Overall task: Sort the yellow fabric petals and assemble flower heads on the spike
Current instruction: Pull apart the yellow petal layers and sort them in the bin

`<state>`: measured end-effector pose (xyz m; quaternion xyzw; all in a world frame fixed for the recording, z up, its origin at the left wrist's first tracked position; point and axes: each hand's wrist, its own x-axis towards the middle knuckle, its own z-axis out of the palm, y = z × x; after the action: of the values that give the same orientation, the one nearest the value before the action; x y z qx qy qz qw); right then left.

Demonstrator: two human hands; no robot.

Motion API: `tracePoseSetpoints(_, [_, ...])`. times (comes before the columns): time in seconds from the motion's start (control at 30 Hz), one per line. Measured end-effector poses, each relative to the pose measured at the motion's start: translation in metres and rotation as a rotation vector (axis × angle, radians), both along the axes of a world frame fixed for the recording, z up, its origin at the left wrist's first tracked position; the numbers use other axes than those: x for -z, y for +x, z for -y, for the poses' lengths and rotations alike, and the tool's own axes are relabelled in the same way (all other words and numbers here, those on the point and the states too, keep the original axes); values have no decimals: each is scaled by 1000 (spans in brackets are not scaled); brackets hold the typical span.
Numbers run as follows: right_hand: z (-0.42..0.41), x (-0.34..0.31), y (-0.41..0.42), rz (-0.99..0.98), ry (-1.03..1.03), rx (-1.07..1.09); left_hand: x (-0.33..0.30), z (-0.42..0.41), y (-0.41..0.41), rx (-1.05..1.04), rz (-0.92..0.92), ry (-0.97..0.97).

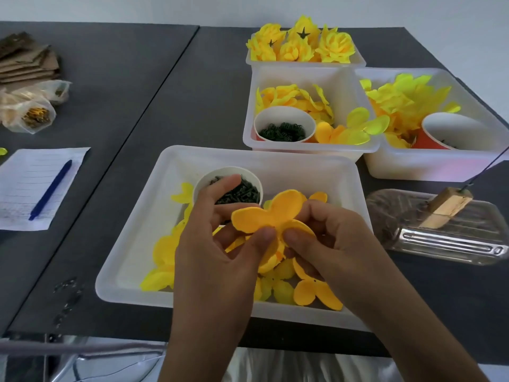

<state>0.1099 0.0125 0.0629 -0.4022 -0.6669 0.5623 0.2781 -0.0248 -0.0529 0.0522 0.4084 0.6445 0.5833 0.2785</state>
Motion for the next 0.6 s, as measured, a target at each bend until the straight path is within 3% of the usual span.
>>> tracePoseSetpoints(0.13, [0, -1, 4, -108, -74, 105, 4, 1, 6, 17, -156, -43])
tracePoseSetpoints(0.3, [-1, 4, 5, -22, -115, -30, 9, -1, 8, -26, -335, -60])
tracePoseSetpoints(0.4, [-2, 6, 8, 108, 42, -13, 7, -1, 11, -18, -351, -50])
tracePoseSetpoints(0.6, [-8, -1, 17, 70, -43, -88, 1, 1, 8, 80, -364, -26])
